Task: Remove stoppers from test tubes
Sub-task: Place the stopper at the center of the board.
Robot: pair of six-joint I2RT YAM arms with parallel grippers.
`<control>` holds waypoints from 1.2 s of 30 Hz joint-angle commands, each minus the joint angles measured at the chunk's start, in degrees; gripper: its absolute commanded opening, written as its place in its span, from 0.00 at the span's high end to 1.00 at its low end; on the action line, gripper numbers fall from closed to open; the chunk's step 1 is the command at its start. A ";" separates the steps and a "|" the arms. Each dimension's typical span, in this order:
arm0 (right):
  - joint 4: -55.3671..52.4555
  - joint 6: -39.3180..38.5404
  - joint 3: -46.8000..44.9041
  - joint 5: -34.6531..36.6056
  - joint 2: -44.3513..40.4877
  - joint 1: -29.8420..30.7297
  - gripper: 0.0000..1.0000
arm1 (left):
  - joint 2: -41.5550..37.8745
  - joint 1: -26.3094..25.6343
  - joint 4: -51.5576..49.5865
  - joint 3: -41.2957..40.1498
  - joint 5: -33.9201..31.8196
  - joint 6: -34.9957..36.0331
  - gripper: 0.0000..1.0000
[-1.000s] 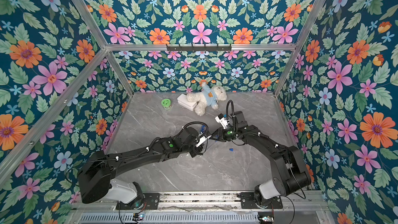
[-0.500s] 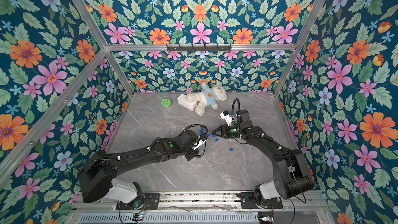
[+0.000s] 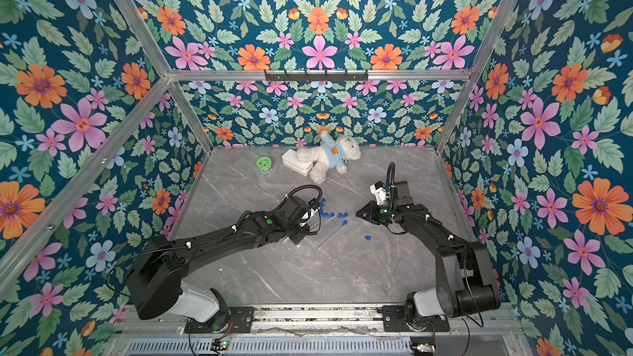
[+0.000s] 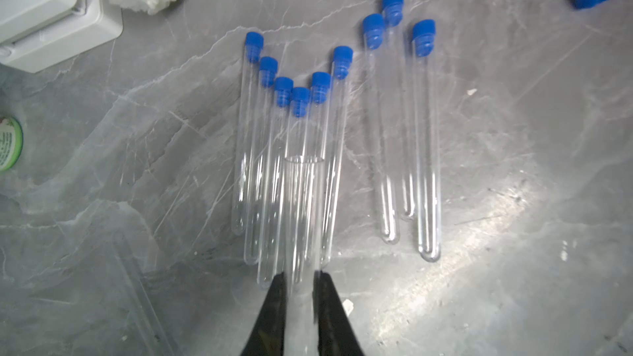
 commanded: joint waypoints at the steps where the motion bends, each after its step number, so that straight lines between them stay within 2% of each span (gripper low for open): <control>1: 0.93 -0.54 -0.87 2.68 1.47 -0.49 1.00 | 1.29 2.21 -1.82 1.64 -2.62 -2.39 1.00; 8: 5.28 1.67 -2.91 1.80 6.50 -2.00 0.99 | 3.71 6.62 -3.41 3.09 -4.02 -3.86 1.00; 16: 8.32 3.66 -4.41 0.60 8.86 -3.69 0.92 | 6.20 11.14 -3.81 3.72 -3.47 -6.94 1.00; 20: 9.16 4.26 -5.01 0.14 9.29 -4.37 0.85 | 7.45 11.67 -3.90 4.26 -3.81 -7.32 0.99; 36: 11.30 5.80 -6.69 -0.85 10.56 -5.62 0.73 | 11.08 13.56 -3.57 4.96 -3.95 -8.46 0.98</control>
